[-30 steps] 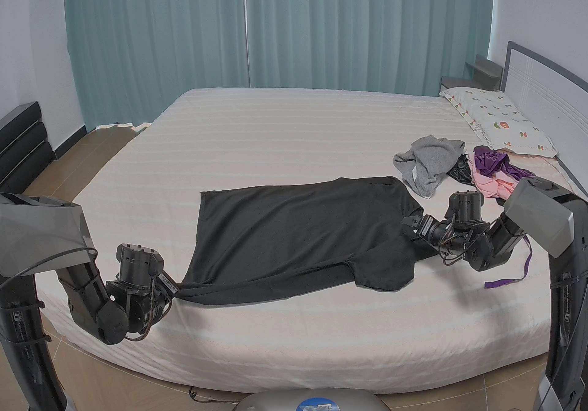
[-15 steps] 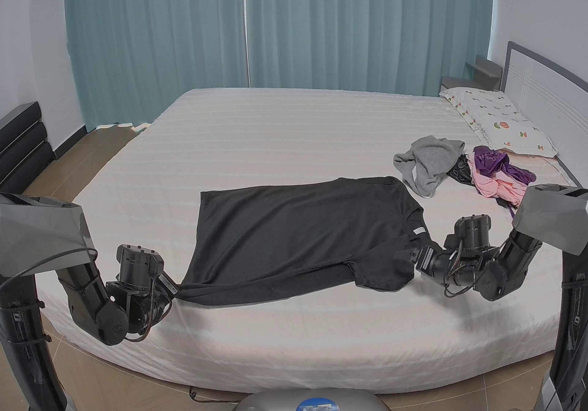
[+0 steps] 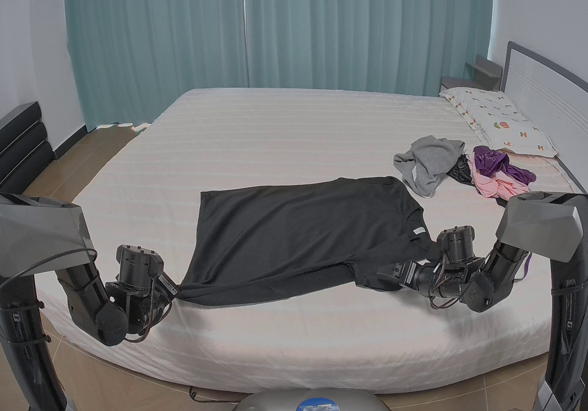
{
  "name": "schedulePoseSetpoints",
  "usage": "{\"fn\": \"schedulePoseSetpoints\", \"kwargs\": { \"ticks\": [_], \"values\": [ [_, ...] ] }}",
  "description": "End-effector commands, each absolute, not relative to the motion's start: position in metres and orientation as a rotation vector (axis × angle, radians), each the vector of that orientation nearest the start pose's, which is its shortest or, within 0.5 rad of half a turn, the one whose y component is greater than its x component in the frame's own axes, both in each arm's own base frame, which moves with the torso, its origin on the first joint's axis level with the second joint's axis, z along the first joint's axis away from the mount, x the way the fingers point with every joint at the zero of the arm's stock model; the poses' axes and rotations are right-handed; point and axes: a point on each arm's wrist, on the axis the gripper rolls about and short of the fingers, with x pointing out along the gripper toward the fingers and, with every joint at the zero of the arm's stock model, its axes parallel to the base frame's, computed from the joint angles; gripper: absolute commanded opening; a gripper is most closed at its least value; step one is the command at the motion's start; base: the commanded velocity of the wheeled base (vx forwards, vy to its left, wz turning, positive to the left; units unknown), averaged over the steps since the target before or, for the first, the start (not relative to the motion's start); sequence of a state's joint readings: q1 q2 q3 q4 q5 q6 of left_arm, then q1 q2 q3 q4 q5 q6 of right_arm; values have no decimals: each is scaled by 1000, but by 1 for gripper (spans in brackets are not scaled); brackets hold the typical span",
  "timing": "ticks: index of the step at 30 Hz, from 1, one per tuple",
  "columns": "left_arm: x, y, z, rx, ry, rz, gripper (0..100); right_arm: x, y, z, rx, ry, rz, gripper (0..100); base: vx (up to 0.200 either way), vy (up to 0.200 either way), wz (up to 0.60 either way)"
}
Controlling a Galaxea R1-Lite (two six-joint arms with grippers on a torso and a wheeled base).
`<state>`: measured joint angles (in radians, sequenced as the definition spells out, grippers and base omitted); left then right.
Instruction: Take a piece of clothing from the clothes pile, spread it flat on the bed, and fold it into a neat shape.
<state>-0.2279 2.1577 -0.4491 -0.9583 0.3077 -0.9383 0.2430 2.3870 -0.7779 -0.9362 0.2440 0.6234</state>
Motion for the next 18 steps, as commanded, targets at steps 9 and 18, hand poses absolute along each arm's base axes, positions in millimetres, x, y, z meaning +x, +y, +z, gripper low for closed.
{"fn": "schedulePoseSetpoints", "kwargs": {
  "ticks": [9,18],
  "values": [
    [284,-60,-2,-697,623,399,0,367,97,-42,575,784,208,0,0,0,0],
    [283,-60,4,-706,610,389,0,346,73,-10,586,745,142,0,0,0,0]
  ]
}}
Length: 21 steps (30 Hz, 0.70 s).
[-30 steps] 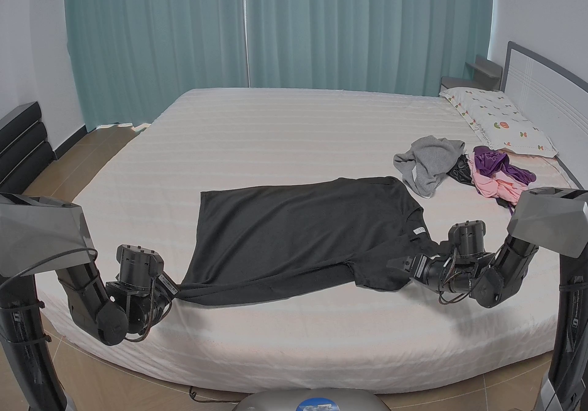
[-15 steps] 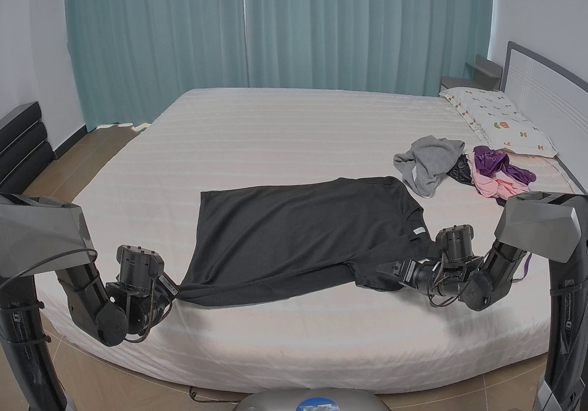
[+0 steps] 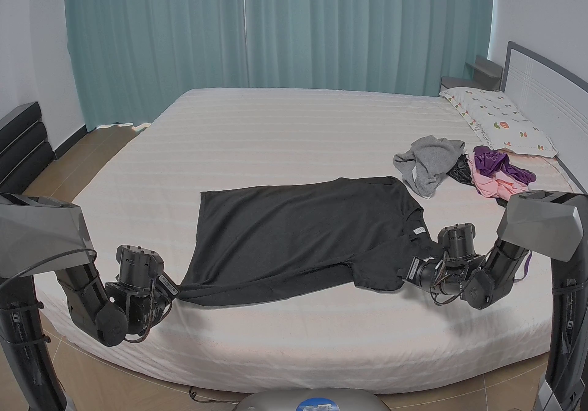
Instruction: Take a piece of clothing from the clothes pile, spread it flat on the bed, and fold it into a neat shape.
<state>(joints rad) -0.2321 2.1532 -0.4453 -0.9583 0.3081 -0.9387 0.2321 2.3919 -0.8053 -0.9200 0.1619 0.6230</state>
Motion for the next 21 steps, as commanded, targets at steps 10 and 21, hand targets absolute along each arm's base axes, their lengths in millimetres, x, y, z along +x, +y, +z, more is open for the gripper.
{"fn": "schedulePoseSetpoints", "kwargs": {
  "ticks": [10,21],
  "values": [
    [275,-61,5,-686,631,382,0,265,30,28,668,806,159,0,0,0,0],
    [257,-58,1,-547,700,358,0,187,16,20,604,955,157,0,0,0,0]
  ]
}}
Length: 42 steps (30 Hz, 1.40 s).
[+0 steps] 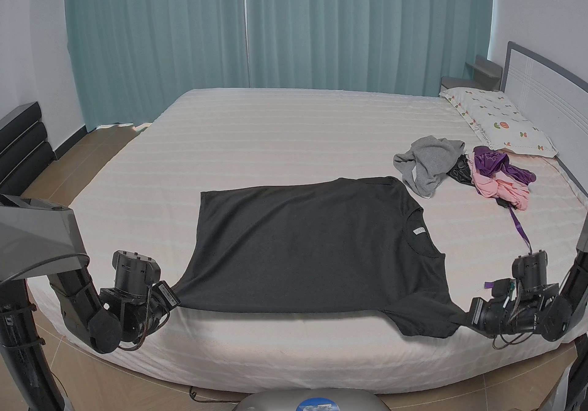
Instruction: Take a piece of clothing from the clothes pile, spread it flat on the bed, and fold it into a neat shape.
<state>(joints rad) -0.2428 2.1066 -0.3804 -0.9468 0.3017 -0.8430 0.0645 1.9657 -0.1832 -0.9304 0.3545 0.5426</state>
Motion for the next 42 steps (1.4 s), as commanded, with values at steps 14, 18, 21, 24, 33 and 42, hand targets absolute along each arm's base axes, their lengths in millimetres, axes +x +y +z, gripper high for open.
{"fn": "schedulePoseSetpoints", "kwargs": {
  "ticks": [14,18,21,24,33,42],
  "values": [
    [246,-60,-6,-465,759,339,0,166,16,-2,518,1125,156,0,0,0,0],
    [240,-64,-8,-447,781,323,0,168,16,-13,477,1159,169,100,0,0,0],
    [236,-68,-10,-431,801,309,0,173,16,-15,468,1125,186,100,0,0,0],
    [234,-69,-11,-420,820,309,0,182,16,-15,471,1070,191,100,0,0,0],
    [234,-69,-13,-416,829,313,0,210,12,-41,497,918,177,100,0,0,0],
    [235,-69,-23,-402,858,327,0,229,14,-59,507,858,126,100,0,0,0]
  ]
}}
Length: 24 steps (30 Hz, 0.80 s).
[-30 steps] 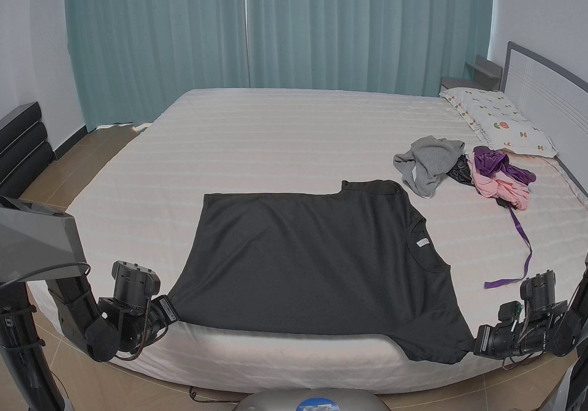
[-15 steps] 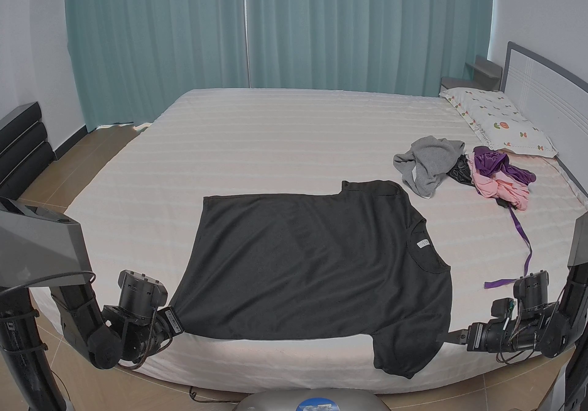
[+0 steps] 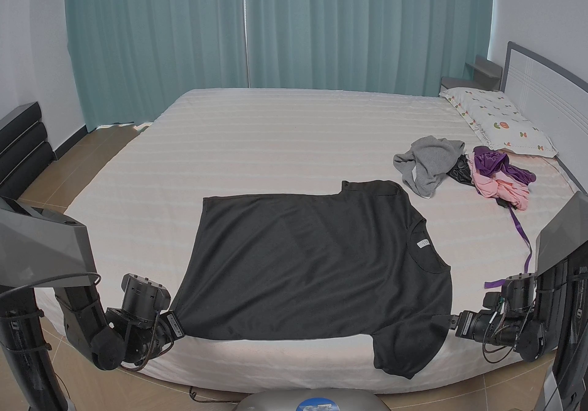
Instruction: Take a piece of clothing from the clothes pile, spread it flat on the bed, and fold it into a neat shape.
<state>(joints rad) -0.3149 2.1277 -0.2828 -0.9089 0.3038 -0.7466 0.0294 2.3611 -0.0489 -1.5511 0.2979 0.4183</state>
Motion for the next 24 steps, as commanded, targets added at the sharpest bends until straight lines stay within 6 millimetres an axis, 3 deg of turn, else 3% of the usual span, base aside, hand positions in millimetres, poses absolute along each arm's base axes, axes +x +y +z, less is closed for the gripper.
{"fn": "schedulePoseSetpoints", "kwargs": {
  "ticks": [1,2,9,14,18,24],
  "values": [
    [235,-69,-23,-402,858,327,0,231,14,-59,510,854,125,100,0,0,0],
    [235,-69,-23,-402,857,328,0,231,14,-60,516,856,122,0,0,0,0],
    [235,-69,-23,-402,858,330,0,230,14,-60,528,857,115,0,0,0,0],
    [237,-66,-22,-401,855,336,0,218,12,-48,522,860,87,0,0,0,0],
    [236,-65,-23,-394,856,335,0,213,5,-40,531,843,60,0,0,0,0],
    [235,-65,-23,-388,863,336,0,209,-8,-43,530,879,6,0,0,0,0]
  ]
}}
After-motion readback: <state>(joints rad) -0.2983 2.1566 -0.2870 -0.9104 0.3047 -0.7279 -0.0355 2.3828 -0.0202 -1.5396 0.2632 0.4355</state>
